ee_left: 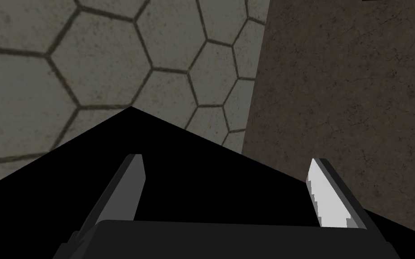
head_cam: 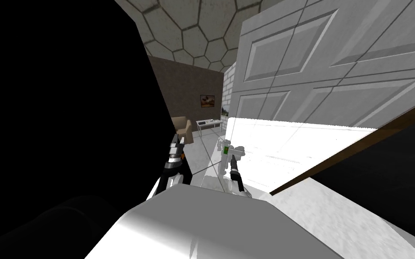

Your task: Push the door open

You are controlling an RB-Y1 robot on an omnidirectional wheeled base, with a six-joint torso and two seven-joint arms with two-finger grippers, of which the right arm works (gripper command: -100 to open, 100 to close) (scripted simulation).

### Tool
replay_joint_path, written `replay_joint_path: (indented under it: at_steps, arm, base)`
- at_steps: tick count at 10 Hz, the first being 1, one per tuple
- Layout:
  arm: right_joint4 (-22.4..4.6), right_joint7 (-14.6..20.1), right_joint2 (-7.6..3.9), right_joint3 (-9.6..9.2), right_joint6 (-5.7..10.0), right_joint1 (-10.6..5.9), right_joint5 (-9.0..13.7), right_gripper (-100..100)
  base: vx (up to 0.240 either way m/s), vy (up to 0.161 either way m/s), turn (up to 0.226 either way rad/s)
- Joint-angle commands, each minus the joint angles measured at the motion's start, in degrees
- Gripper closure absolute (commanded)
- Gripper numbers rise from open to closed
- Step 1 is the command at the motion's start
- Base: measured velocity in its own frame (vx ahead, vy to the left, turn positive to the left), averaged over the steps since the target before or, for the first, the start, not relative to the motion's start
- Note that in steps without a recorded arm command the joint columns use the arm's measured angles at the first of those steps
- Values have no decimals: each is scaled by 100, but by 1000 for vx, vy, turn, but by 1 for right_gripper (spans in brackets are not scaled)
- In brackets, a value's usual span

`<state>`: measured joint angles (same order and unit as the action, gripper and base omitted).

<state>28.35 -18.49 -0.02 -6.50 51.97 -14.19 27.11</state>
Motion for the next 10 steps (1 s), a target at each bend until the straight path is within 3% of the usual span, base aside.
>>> replay_joint_path:
  at_steps: [1,3,5,8,9,10]
  arm:
    - [82,-44,-106,3,-27,58,7,-100]
    - [76,-51,-120,7,-11,60,12,-100]
    - [63,-68,-54,17,29,67,25,-100]
    - [48,-86,222,28,73,75,39,-100]
    - [71,-77,131,40,50,94,45,-100]
    - [71,-77,131,40,50,94,45,100]
  base:
    - [187,-38,24]
    - [185,-25,19]
    - [194,14,28]
    - [186,25,14]
    - [64,17,-14]
    - [-13,-3,13]
